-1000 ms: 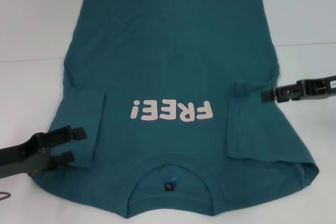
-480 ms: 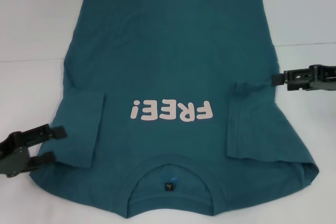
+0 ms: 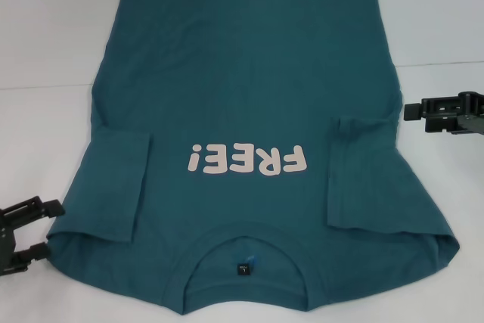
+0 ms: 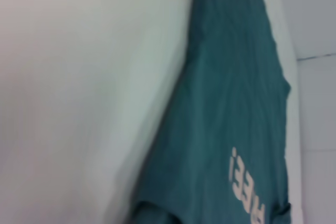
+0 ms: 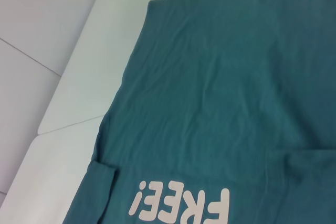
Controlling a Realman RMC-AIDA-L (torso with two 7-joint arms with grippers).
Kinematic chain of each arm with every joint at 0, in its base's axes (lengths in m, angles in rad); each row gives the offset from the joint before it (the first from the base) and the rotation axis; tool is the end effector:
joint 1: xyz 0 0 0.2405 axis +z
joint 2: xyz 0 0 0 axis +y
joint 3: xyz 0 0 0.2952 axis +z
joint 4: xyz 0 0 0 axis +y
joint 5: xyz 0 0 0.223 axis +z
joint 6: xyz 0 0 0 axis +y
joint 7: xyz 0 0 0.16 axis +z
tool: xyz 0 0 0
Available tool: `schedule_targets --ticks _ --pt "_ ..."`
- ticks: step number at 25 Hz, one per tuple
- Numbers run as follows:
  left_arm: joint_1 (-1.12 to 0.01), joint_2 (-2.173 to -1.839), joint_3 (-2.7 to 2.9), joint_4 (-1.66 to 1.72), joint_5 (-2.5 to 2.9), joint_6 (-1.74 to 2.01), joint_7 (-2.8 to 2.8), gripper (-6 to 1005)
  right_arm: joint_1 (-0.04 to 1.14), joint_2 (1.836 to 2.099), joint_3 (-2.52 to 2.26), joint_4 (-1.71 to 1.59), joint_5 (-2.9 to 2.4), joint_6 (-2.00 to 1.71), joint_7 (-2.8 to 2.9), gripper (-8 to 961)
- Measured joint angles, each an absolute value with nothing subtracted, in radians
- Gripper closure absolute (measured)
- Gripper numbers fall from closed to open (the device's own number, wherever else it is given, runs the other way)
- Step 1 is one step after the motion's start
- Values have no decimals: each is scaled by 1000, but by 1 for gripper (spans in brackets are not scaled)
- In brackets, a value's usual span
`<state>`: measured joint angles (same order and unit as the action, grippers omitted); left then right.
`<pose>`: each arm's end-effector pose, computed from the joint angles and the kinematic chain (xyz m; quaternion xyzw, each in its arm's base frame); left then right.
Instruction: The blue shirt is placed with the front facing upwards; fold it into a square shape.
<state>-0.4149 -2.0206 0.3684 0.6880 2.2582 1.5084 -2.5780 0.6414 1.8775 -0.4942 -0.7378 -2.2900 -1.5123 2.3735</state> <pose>-0.3963 0.3278 0.0244 -0.5597 -0.7737 -0.2743 0.1137 0.3283 0.4236 0.0896 -0.7581 0.5968 0.1929 0.1788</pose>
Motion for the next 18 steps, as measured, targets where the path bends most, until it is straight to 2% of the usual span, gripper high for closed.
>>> schedule_targets --ticks 18 --pt "-416 -2023 368 642 2283 1430 -2592 78 633 1878 -494 -738 -2289 -1504 2375 187"
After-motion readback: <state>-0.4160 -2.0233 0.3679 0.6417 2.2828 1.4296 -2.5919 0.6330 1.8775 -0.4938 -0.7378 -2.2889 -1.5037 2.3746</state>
